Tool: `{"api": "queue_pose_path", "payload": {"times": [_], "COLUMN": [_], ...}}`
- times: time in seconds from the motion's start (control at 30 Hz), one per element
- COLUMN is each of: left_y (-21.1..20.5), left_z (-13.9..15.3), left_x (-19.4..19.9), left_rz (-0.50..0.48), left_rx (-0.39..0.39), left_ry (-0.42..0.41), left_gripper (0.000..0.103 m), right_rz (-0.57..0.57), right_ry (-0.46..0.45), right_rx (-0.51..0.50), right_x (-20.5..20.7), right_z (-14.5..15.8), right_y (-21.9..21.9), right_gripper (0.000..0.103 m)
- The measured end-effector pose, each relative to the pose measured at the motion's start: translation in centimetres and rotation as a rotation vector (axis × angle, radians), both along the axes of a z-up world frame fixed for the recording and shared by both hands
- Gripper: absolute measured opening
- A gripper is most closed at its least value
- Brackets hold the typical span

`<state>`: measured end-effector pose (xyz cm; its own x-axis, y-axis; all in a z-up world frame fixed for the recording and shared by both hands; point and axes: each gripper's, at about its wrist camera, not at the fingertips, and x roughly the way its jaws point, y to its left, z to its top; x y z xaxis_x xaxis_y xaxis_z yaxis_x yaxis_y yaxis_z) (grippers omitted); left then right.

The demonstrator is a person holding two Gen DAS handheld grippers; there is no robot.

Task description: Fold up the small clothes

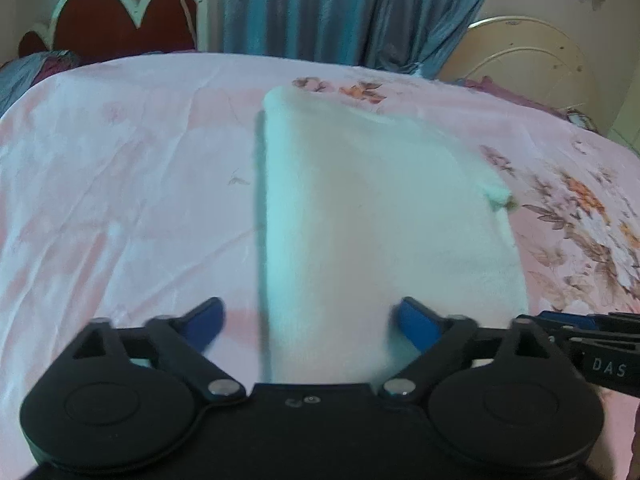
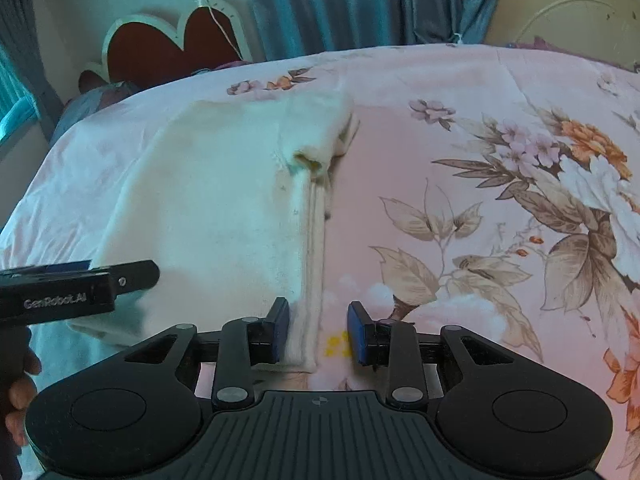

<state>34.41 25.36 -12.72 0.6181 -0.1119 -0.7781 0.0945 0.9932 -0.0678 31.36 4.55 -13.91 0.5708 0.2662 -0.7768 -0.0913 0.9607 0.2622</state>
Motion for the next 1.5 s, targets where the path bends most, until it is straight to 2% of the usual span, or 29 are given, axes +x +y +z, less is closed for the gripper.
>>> {"api": "queue_pose_path", "payload": {"times": [0.33, 0.47, 0.5, 0.57, 0.7, 0.8, 0.9, 1.03, 1.07, 1.17, 1.3, 1.5], "left_y": [0.7, 1.9, 1.9, 1.5, 0.4, 0.2, 0.4, -0.5, -0.7, -1.8, -3.5, -5.2], "left_z": [-0.4, 0.1, 0.3, 0.5, 0.8, 1.1, 1.9, 4.2, 4.8, 7.2, 10.4, 14.6], "left_x": [-0.9, -1.0, -1.1, -1.4, -2.7, -3.5, -4.5, -7.2, -8.0, -11.5, -16.8, -23.4], "left_rz": [0.053, 0.15, 0.169, 0.186, 0.194, 0.203, 0.247, 0.255, 0.251, 0.234, 0.215, 0.191], "left_rx": [-0.006, -0.109, -0.106, -0.053, 0.037, 0.028, -0.005, 0.064, 0.072, 0.111, 0.157, 0.122], "left_ry": [0.027, 0.133, 0.148, 0.147, 0.102, 0.08, 0.083, 0.047, 0.037, -0.014, -0.075, -0.108], "left_gripper": [0.103, 0.103, 0.103, 0.103, 0.102, 0.099, 0.087, 0.085, 0.086, 0.092, 0.097, 0.1], "right_rz": [-0.025, -0.019, -0.018, -0.014, -0.007, 0.004, 0.033, 0.089, 0.096, 0.096, 0.09, 0.061], "right_ry": [-0.008, -0.008, -0.008, -0.014, -0.027, -0.038, -0.092, -0.137, -0.145, -0.208, -0.305, -0.365], "right_rx": [0.012, 0.019, 0.02, 0.015, 0.001, 0.02, 0.013, -0.008, -0.005, -0.006, -0.03, -0.024], "right_x": [-0.3, -0.2, -0.2, -0.3, -0.5, -1.2, -3.4, -7.4, -8.4, -12.2, -17.6, -23.9], "right_z": [-0.1, -0.1, -0.2, -0.1, 0.5, 1.6, 3.6, 6.5, 7.1, 9.3, 12.3, 16.1], "right_y": [-0.1, -0.2, -0.2, -0.2, 0.1, 0.1, -0.2, -1.2, -1.5, -2.5, -3.8, -5.2], "right_gripper": [0.031, 0.031, 0.031, 0.031, 0.031, 0.031, 0.031, 0.031, 0.033, 0.082, 0.083, 0.083]}}
